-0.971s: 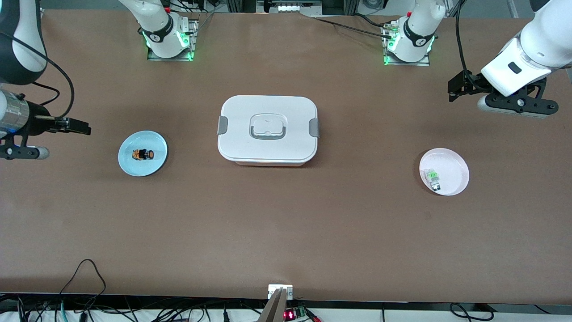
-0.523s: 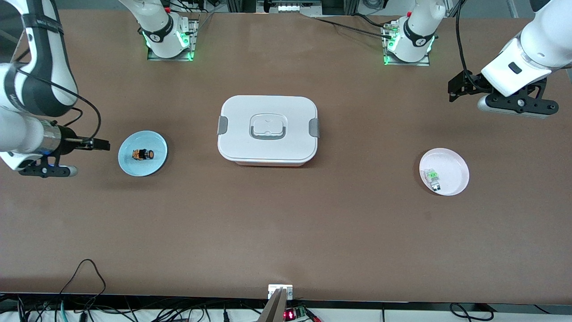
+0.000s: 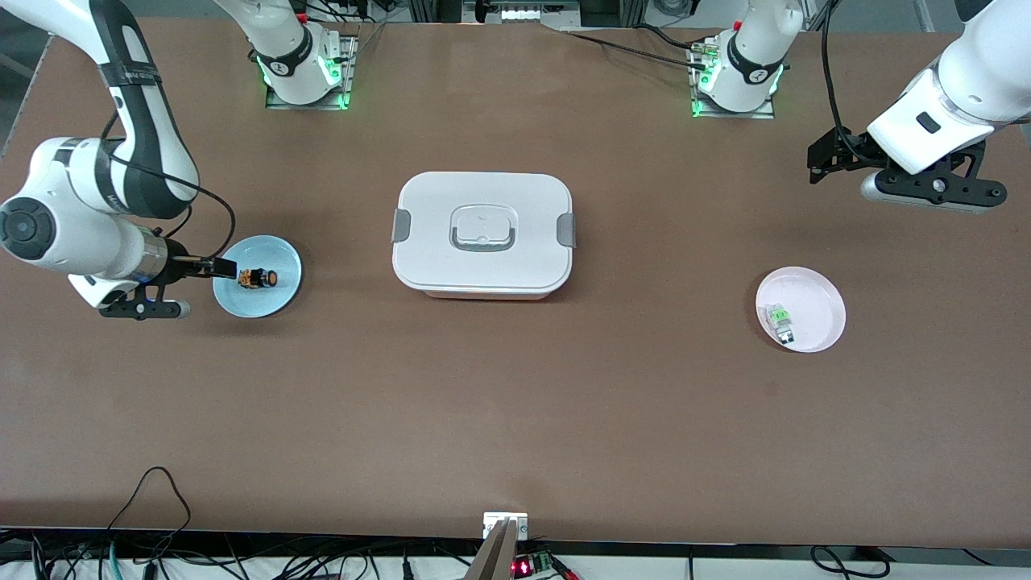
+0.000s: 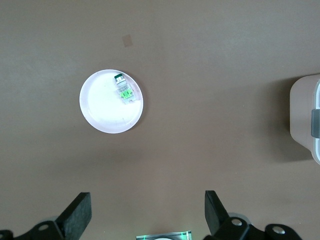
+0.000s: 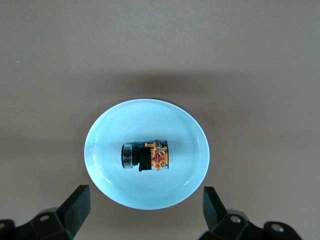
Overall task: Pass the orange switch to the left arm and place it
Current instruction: 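Lower the right gripper over the orange switch on the blue dish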
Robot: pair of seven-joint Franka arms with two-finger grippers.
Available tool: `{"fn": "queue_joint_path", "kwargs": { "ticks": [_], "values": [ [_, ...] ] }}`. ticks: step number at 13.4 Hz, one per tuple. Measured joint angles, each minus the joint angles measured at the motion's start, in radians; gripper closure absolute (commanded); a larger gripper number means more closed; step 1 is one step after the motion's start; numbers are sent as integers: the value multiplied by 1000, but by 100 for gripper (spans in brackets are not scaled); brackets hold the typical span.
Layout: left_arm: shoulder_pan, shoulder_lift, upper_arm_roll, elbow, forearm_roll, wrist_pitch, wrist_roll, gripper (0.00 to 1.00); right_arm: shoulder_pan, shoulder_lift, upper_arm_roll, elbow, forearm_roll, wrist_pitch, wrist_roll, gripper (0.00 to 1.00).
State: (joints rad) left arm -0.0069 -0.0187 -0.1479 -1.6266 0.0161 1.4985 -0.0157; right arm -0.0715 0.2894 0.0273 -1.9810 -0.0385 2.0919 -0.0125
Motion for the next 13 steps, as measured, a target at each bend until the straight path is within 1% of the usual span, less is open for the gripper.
{"fn": "queue_joint_path", "kwargs": {
  "ticks": [3,5,7,9,13],
  "values": [
    [0,0,0,0,0,0,0,0,0,0,0,-87,-1,96,-1,0],
    [0,0,0,0,0,0,0,0,0,0,1,-119,-11,127,-9,0],
    [0,0,0,0,0,0,0,0,0,2,8,-149,-39,168,-31,0],
    [0,0,0,0,0,0,0,0,1,7,12,-170,-56,189,-36,0],
    [0,0,0,0,0,0,0,0,2,40,13,-180,-57,261,-36,0]
  ]
}}
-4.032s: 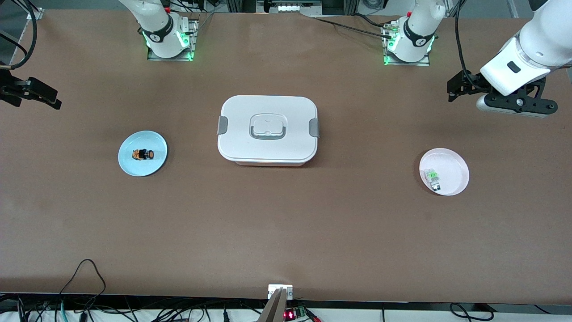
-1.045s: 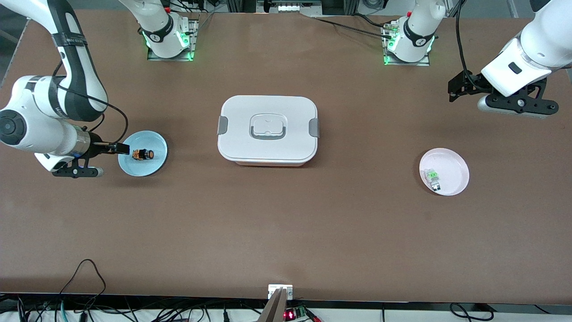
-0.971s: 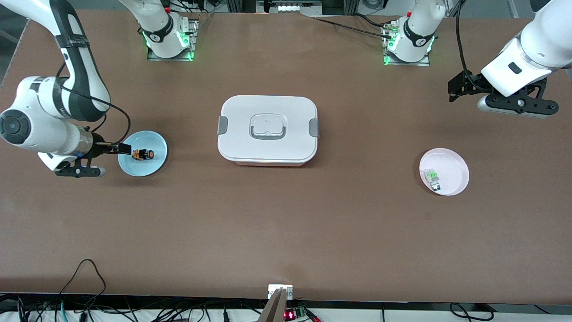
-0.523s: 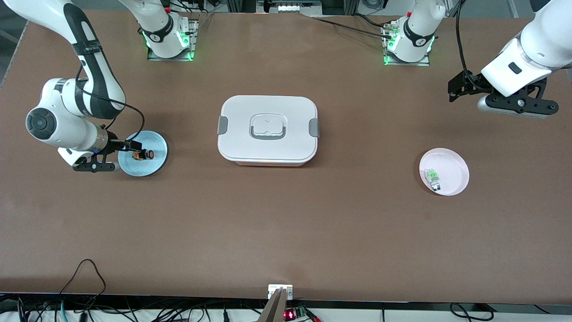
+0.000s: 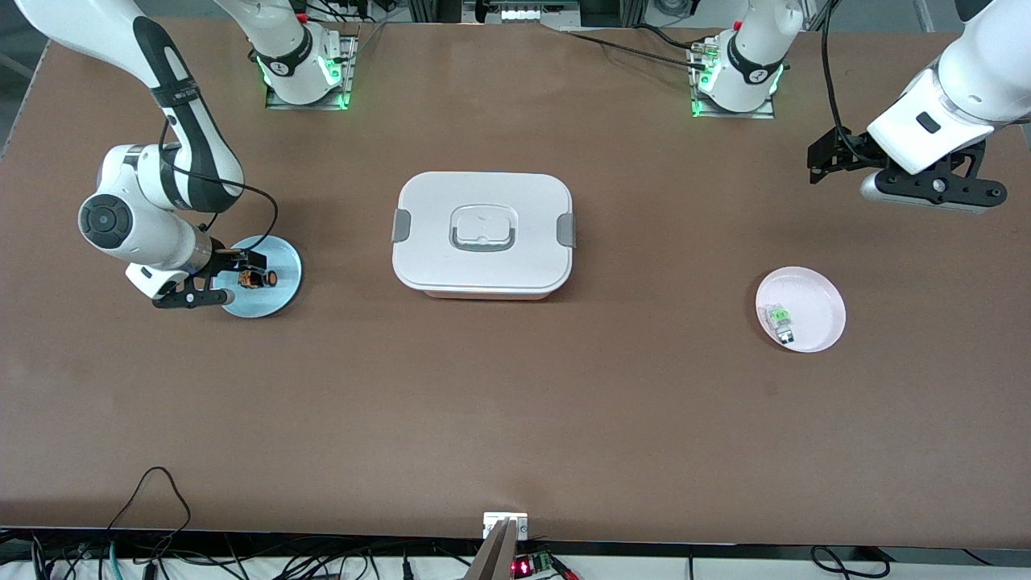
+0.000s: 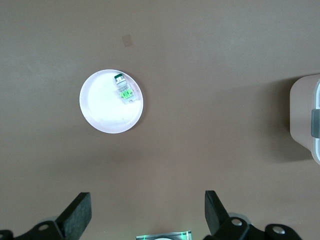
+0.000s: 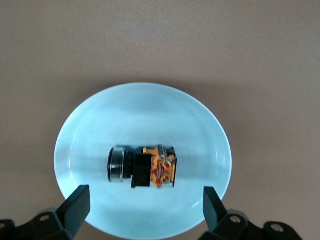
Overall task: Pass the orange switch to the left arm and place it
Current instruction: 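Lower the right gripper over the orange switch on the blue dish, then close the right gripper on the orange switch and lift it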
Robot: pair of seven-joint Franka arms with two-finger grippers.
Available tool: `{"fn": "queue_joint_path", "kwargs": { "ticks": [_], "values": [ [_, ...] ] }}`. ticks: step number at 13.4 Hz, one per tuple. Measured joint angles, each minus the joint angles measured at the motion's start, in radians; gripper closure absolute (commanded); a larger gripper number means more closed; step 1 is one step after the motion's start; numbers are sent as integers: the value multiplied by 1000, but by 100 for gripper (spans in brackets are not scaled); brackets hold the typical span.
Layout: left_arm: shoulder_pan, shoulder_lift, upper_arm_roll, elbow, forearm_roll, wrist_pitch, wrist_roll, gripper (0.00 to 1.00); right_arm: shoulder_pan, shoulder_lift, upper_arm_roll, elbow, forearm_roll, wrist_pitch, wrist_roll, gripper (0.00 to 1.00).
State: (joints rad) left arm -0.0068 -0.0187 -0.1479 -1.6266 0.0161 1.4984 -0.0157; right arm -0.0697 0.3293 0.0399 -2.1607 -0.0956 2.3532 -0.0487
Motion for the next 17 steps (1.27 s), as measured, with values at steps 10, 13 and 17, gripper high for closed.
{"fn": "queue_joint_path", "kwargs": {
  "ticks": [10,13,17],
  "values": [
    [0,0,0,0,0,0,0,0,0,91,0,0,0,105,0,0],
    [0,0,0,0,0,0,0,0,0,106,0,0,0,118,-2,0],
    [0,0,0,0,0,0,0,0,0,107,0,0,0,120,-4,0]
  ]
}}
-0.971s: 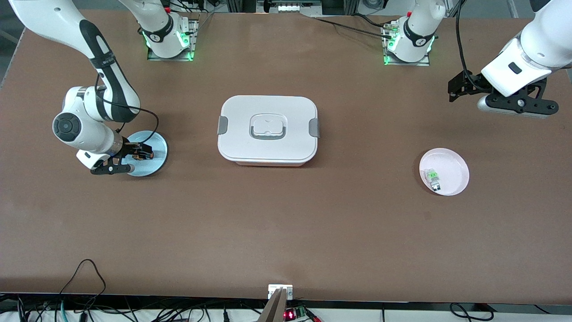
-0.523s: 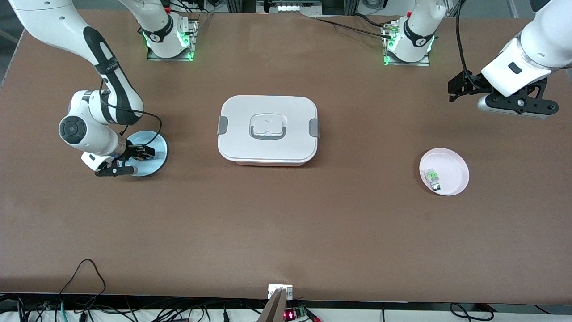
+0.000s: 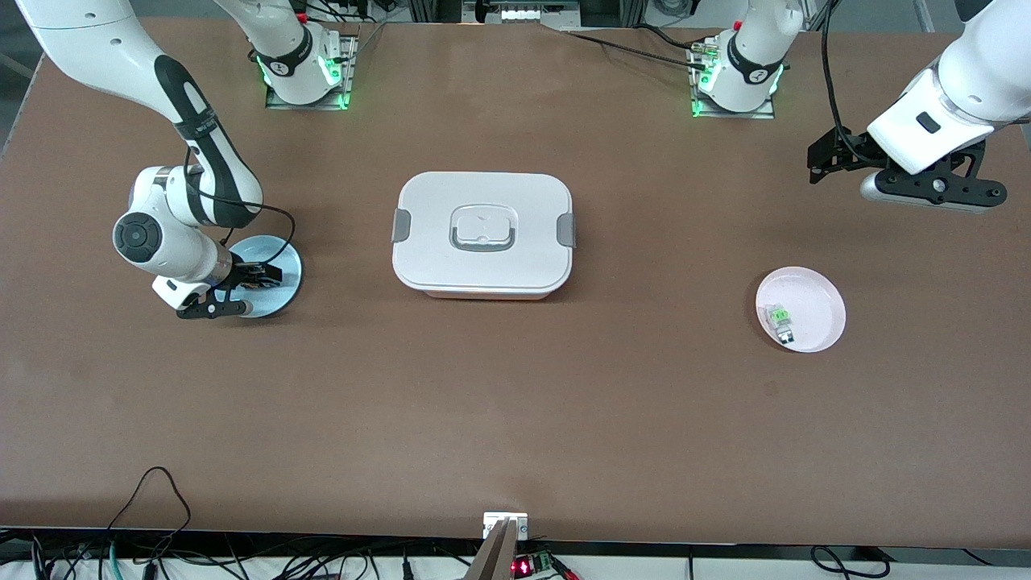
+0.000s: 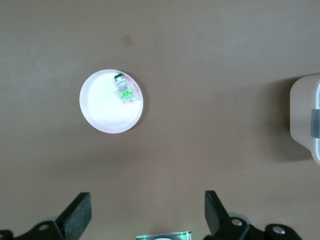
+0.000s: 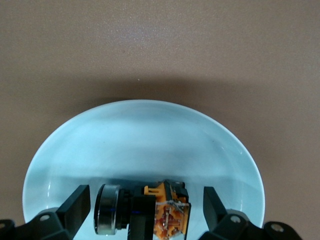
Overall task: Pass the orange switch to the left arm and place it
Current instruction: 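Close the right gripper on the orange switch and lift it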
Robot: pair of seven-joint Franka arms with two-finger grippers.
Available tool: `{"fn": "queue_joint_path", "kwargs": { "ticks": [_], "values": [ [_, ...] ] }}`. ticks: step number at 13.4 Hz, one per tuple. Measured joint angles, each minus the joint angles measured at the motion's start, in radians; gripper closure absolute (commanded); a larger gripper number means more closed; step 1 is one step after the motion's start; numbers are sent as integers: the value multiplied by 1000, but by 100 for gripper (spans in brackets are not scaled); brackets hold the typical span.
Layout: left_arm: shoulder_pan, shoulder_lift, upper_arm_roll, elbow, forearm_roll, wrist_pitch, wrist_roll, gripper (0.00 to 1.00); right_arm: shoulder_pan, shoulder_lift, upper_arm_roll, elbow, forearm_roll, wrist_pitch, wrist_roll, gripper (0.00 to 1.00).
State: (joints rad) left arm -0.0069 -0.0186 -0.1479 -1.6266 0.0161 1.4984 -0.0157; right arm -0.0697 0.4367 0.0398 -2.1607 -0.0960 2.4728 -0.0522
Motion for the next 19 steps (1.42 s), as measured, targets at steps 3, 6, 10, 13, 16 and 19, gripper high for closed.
{"fn": "queue_joint_path", "kwargs": {
  "ticks": [3,6,10,13,16,19],
  "values": [
    [0,0,0,0,0,0,0,0,1,0,0,-1,0,0,-1,0],
    [0,0,0,0,0,0,0,0,1,1,0,-5,0,0,-1,0],
    [0,0,0,0,0,0,0,0,2,1,0,-9,0,0,-1,0],
    [0,0,0,0,0,0,0,0,2,4,0,-10,0,0,-1,0],
    [0,0,0,0,0,0,0,0,2,11,0,-11,0,0,-1,0],
    [0,0,0,0,0,0,0,0,2,15,0,-11,0,0,-1,0]
  ]
}}
